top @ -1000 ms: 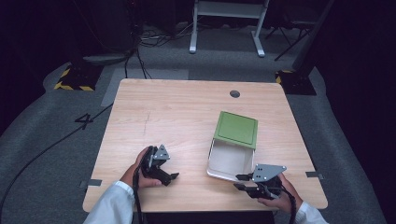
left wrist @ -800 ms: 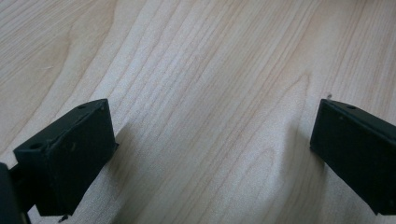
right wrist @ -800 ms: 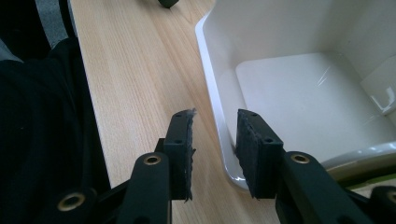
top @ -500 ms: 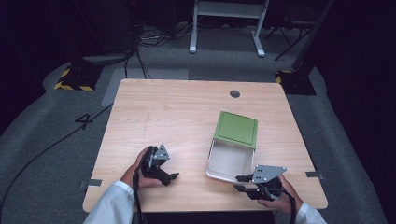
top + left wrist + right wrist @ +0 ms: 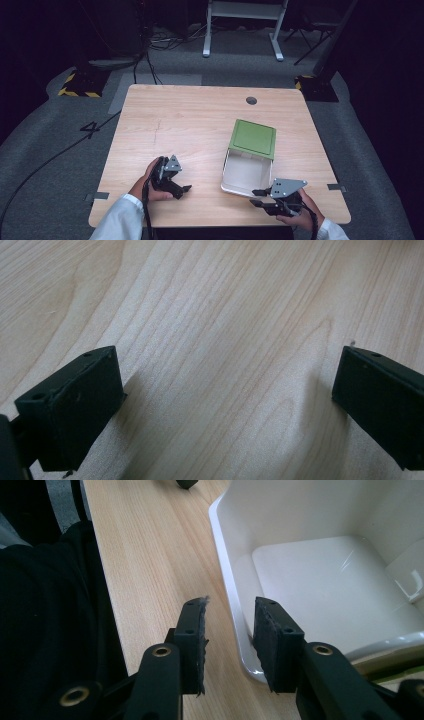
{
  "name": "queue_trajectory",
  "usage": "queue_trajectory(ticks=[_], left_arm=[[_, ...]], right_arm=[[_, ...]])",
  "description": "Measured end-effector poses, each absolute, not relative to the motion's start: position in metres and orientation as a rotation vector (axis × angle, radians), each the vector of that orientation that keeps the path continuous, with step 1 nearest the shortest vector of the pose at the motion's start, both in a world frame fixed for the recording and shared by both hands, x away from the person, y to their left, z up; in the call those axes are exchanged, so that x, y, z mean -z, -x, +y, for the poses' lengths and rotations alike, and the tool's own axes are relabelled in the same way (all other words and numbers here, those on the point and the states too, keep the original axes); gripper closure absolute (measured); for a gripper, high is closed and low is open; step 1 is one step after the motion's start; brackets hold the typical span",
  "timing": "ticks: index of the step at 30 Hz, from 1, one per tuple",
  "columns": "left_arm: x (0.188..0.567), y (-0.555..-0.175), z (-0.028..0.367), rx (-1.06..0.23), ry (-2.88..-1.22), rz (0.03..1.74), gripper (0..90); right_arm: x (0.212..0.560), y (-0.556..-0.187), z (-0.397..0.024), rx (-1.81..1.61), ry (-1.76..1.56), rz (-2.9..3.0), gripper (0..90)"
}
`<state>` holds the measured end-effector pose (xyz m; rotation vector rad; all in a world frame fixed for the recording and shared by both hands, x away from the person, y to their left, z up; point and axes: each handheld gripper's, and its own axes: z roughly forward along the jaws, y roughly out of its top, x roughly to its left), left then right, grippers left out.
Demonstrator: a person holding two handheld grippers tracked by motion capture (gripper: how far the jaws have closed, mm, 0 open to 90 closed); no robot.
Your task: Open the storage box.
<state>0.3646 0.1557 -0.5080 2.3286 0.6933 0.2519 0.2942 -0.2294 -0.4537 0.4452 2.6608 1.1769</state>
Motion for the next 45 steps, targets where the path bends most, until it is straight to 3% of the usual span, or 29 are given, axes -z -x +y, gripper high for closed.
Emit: queue_trajectory(ticks=[22, 45], left_arm=[[0.508, -0.365, 0.156, -0.253, -2.33, 0.693, 0.2], [0.508, -0.365, 0.156, -0.252, -2.329, 0.695, 0.1]], right_arm=[[0.454, -0.292, -0.231, -1.181, -0.449, 2.668, 63.9], [0.406, -0.287, -0.267, -1.364, -0.478, 2.48, 45.2]])
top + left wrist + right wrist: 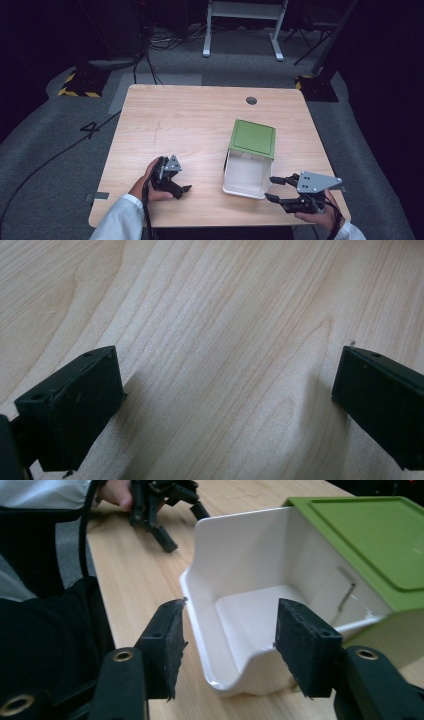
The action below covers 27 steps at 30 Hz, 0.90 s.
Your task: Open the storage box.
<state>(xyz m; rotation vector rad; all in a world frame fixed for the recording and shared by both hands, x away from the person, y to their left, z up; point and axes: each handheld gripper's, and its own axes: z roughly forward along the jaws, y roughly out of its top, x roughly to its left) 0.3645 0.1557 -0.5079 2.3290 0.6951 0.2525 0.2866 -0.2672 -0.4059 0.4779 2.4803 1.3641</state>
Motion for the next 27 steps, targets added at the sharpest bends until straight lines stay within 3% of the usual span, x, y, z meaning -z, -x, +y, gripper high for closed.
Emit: queue_trajectory(ticks=[14, 19, 27], left_arm=[[0.508, -0.365, 0.156, -0.252, -2.329, 0.695, 0.1], [0.508, -0.365, 0.155, -0.252, -2.329, 0.695, 0.2], [0.508, -0.365, 0.155, -0.251, -2.329, 0.695, 0.1]], right_arm=[[0.411, -0.301, -0.299, -1.295, -0.574, 2.391, 30.6], [0.427, -0.314, -0.319, -1.252, -0.661, 2.375, 23.4], [0.462, -0.336, -0.341, -1.125, -0.79, 2.38, 22.2]])
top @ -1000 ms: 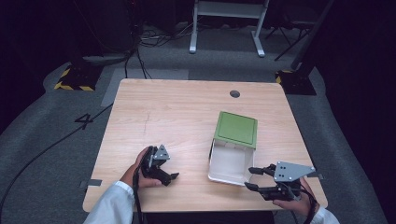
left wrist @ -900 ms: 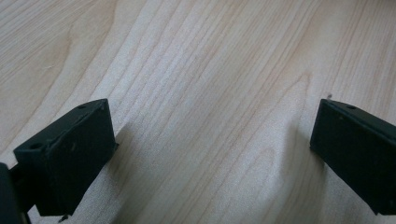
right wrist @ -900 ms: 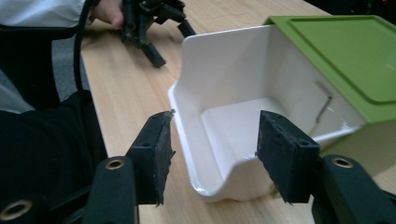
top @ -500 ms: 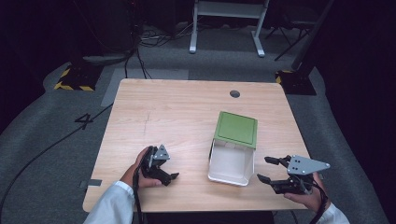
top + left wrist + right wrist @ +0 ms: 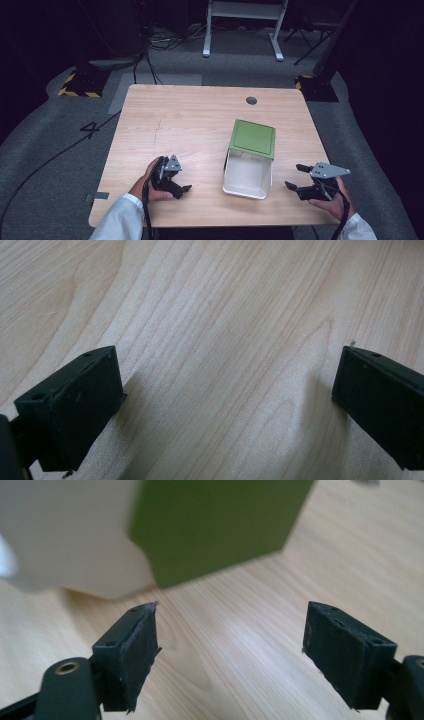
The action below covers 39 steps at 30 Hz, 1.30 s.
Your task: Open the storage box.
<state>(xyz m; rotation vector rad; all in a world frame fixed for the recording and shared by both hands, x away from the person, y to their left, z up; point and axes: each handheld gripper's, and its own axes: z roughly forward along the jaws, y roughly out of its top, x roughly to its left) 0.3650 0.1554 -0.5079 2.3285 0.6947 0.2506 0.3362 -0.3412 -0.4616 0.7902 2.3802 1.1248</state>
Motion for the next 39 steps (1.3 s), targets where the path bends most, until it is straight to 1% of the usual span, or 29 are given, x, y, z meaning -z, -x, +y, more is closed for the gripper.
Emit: queue_trajectory(ticks=[2, 6, 7, 12, 17, 25, 39], left_arm=[[0.508, -0.365, 0.155, -0.251, -2.329, 0.694, 0.1], [0.508, -0.365, 0.155, -0.251, -2.329, 0.694, 0.1], [0.508, -0.365, 0.155, -0.251, -2.329, 0.694, 0.1], [0.508, -0.365, 0.155, -0.25, -2.328, 0.695, 0.1], [0.508, -0.365, 0.155, -0.251, -2.329, 0.694, 0.1], [0.508, -0.365, 0.155, -0.251, -2.329, 0.693, 0.1], [0.508, -0.365, 0.155, -0.252, -2.328, 0.696, 0.1]], right_arm=[[0.474, -0.345, -0.351, -1.091, -0.853, 2.388, 21.6], [0.483, -0.35, -0.361, -1.081, -0.906, 2.39, 21.1], [0.489, -0.352, -0.371, -1.074, -0.963, 2.369, 21.0], [0.496, -0.354, -0.391, -1.081, -1.069, 2.317, 20.7], [0.506, -0.354, -0.402, -1.062, -1.14, 2.289, 20.3], [0.507, -0.351, -0.418, -0.992, -1.261, 2.205, 19.6], [0.507, -0.351, -0.418, -0.988, -1.271, 2.196, 19.5]])
